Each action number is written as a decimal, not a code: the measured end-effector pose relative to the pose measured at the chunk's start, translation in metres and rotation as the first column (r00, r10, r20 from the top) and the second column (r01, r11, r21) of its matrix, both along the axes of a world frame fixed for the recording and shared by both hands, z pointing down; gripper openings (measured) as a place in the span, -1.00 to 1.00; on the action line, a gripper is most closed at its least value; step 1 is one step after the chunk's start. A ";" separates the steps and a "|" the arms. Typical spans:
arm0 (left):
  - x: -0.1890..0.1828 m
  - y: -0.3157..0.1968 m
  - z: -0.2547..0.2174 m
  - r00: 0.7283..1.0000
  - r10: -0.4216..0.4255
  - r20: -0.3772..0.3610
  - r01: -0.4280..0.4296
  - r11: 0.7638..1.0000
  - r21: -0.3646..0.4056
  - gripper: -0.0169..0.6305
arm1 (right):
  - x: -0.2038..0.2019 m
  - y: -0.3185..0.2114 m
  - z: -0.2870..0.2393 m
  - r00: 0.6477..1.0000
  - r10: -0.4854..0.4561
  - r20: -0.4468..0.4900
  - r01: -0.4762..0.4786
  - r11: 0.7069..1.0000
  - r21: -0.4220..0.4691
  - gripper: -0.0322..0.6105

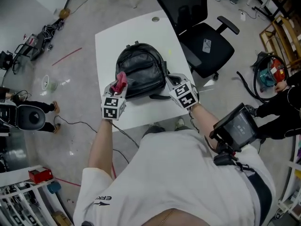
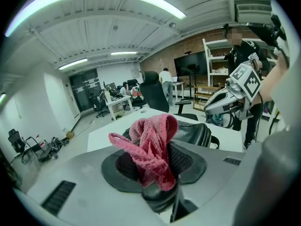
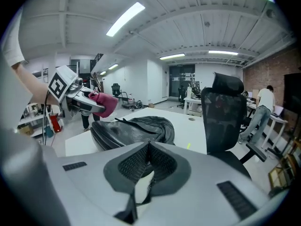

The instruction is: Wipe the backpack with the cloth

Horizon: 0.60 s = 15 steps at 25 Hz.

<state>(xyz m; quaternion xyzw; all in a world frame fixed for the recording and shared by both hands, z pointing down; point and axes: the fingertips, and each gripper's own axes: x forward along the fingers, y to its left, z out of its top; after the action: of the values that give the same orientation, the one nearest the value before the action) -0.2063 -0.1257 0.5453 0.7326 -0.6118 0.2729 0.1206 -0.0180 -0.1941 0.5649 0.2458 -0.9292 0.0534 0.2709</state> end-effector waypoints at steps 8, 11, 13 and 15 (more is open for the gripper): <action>0.013 -0.086 -0.002 0.996 0.082 0.029 -0.082 0.996 -0.030 -0.53 | 0.008 -0.028 0.005 0.997 0.069 -0.020 -0.069 0.998 -0.004 -0.89; 0.007 -0.114 0.001 0.993 0.111 0.032 -0.109 0.993 -0.051 -0.53 | 0.004 -0.033 0.009 0.994 0.097 -0.044 -0.098 0.995 -0.021 -0.89; 0.003 -0.132 0.008 0.991 0.130 0.031 -0.128 0.990 -0.060 -0.53 | 0.002 -0.035 0.014 0.993 0.100 -0.065 -0.102 0.995 -0.025 -0.89; -0.002 -0.147 0.016 0.989 0.146 0.036 -0.143 0.987 -0.076 -0.53 | -0.002 -0.035 0.018 0.992 0.101 -0.081 -0.104 0.994 -0.029 -0.89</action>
<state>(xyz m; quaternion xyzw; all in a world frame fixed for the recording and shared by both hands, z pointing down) -0.2079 -0.2726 0.5614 0.7643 -0.5490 0.3185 0.1145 -0.0203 -0.2290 0.5830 0.2905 -0.9028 0.0728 0.3087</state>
